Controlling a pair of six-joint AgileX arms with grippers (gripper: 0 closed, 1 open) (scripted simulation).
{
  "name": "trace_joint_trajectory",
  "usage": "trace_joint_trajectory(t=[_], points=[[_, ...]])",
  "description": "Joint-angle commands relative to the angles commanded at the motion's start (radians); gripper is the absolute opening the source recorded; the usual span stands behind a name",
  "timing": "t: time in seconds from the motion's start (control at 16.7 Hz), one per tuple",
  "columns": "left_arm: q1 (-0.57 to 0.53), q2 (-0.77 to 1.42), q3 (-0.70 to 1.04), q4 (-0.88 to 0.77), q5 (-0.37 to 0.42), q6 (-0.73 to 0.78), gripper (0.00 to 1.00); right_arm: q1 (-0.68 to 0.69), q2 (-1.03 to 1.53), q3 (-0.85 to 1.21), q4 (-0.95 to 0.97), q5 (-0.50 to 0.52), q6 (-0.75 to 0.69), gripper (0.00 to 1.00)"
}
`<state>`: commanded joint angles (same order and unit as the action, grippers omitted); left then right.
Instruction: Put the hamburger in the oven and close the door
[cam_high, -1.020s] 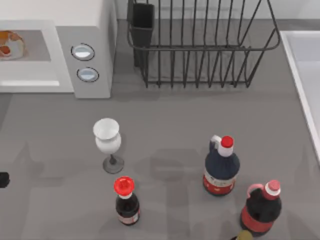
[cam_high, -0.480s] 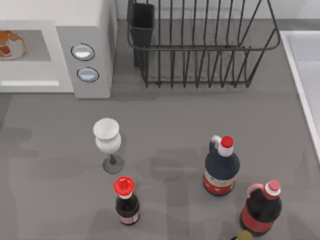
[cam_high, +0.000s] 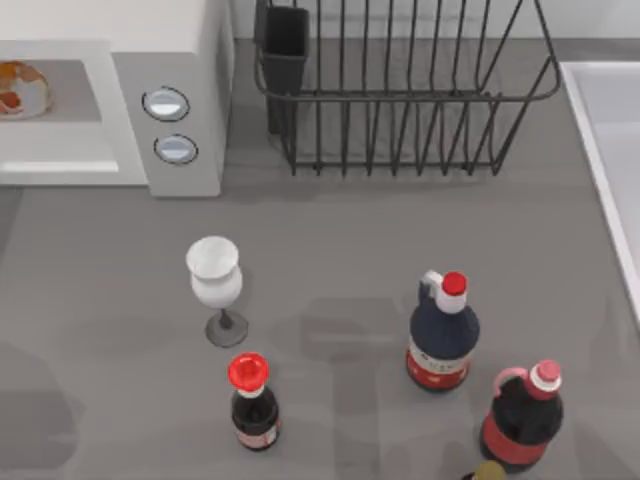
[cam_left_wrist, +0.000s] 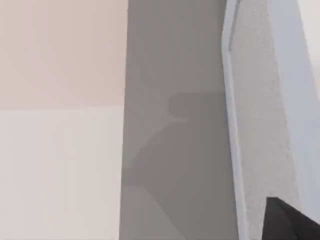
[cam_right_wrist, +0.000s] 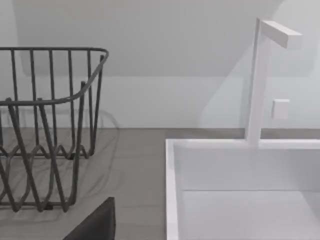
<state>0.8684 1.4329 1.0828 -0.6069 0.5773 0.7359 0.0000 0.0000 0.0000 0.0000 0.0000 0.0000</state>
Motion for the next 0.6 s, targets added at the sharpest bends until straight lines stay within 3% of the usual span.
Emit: trace_joint_trajectory(t=[0.3, 0.6], points=[[0.144, 0.284, 0.233, -0.129, 0.073, 0.143, 0.0, 0.0, 0.0, 0.0, 0.0, 0.0, 0.0, 1.0], [0.184, 0.331, 0.316, -0.16, 0.096, 0.191, 0.0, 0.0, 0.0, 0.0, 0.0, 0.0, 0.0, 1.0]])
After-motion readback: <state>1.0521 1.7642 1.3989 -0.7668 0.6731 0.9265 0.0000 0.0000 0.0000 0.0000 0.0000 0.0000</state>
